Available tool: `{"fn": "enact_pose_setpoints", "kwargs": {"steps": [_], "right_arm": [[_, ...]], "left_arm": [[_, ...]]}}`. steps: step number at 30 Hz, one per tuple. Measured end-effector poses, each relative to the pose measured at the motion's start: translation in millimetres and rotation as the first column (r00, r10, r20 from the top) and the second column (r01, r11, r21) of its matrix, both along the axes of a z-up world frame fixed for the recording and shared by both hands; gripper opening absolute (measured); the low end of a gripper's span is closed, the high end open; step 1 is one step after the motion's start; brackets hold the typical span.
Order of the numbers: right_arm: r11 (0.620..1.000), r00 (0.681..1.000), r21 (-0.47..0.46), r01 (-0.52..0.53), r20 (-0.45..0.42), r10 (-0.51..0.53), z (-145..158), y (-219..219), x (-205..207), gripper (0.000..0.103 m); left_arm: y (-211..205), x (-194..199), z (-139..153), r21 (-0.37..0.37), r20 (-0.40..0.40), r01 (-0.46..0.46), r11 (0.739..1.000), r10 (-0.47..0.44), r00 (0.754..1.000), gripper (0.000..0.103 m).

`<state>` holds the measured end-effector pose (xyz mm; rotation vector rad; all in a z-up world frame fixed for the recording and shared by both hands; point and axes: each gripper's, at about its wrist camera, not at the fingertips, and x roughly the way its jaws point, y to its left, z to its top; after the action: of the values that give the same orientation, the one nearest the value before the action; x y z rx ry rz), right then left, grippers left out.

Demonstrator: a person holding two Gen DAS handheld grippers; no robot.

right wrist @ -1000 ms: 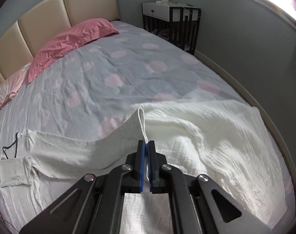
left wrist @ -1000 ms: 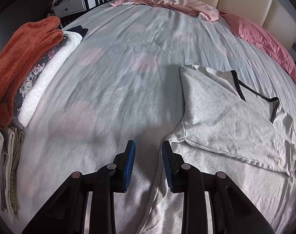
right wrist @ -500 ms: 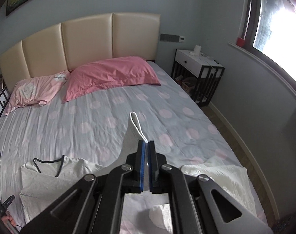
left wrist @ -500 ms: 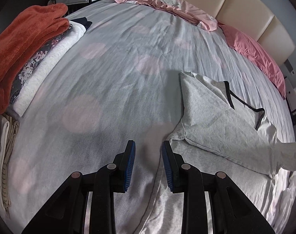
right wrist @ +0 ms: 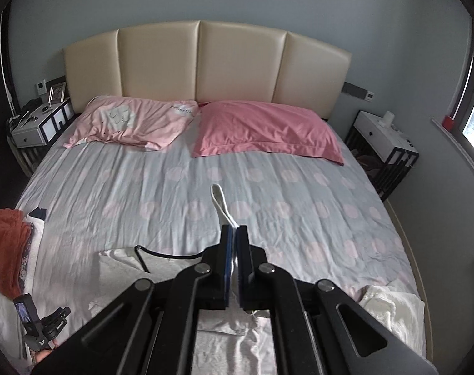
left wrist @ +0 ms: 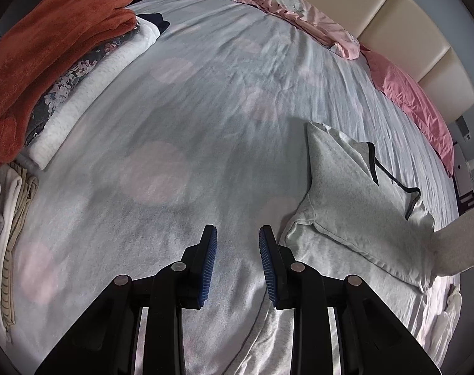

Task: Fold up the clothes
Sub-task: 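Lift the sleeve with the right tool, fold it across the body, release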

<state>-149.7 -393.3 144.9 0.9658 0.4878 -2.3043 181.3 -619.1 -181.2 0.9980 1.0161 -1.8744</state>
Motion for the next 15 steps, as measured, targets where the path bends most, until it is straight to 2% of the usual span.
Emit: {"fn": "enact_pose_setpoints", "kwargs": {"steps": [7, 15], "right_arm": [[0.997, 0.99, -0.003, -0.081, 0.117, 0.081, -60.7, -72.4, 39.3, 0.003], [0.982, 0.96, 0.036, -0.183, 0.223, 0.171, -116.0, -138.0, 76.9, 0.003]], "left_arm": [[-5.0, 2.4, -0.5, 0.011, -0.017, 0.019, 1.0, -0.019, 1.0, 0.03], [-12.2, -0.3, -5.6, 0.034, -0.029, 0.031, 0.999, -0.03, 0.999, 0.03]]}}
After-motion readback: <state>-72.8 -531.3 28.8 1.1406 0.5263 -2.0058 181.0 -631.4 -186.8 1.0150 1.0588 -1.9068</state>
